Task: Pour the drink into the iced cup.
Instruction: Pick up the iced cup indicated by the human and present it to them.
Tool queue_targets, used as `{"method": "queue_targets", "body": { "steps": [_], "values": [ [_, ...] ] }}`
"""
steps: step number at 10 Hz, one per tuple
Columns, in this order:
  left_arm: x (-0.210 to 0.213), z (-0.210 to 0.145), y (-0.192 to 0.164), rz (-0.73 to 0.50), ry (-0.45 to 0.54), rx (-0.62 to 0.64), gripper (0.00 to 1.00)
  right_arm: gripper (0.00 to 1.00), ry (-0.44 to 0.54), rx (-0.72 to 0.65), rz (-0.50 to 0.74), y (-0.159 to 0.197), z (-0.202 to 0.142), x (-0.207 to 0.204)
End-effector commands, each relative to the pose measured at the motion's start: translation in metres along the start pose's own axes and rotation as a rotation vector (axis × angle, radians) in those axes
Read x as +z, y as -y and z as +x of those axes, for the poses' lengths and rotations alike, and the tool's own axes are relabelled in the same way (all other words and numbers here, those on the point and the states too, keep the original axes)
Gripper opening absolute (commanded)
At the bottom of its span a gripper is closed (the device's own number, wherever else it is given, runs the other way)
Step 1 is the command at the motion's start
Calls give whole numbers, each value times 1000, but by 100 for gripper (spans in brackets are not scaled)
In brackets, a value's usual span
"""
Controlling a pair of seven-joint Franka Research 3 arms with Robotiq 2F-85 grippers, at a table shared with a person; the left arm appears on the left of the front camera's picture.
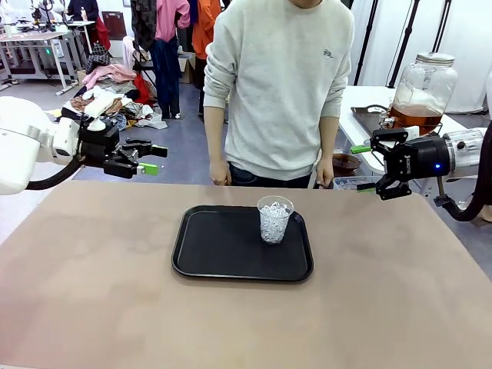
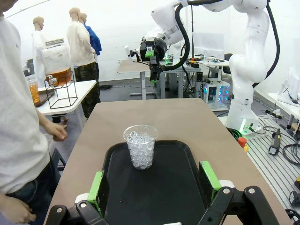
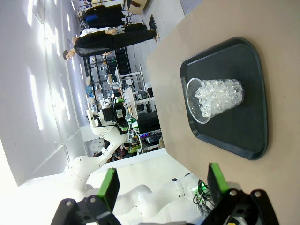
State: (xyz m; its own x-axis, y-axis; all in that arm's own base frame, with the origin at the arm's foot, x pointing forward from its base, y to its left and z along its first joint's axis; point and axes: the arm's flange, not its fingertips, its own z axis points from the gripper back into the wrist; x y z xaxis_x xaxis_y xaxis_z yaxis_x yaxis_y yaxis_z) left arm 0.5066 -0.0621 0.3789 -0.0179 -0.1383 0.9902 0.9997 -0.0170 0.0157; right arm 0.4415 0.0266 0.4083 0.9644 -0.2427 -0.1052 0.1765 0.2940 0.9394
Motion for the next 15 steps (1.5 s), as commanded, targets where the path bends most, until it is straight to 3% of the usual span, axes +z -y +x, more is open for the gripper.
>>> {"method": "queue_targets", "body": {
  "steps": [1, 15],
  "values": [
    [1, 1, 0, 7, 1, -2, 100, 100, 2, 3, 0, -1, 0, 0],
    [1, 1, 0, 7, 1, -2, 100, 100, 2, 3, 0, -1, 0, 0]
  ]
}}
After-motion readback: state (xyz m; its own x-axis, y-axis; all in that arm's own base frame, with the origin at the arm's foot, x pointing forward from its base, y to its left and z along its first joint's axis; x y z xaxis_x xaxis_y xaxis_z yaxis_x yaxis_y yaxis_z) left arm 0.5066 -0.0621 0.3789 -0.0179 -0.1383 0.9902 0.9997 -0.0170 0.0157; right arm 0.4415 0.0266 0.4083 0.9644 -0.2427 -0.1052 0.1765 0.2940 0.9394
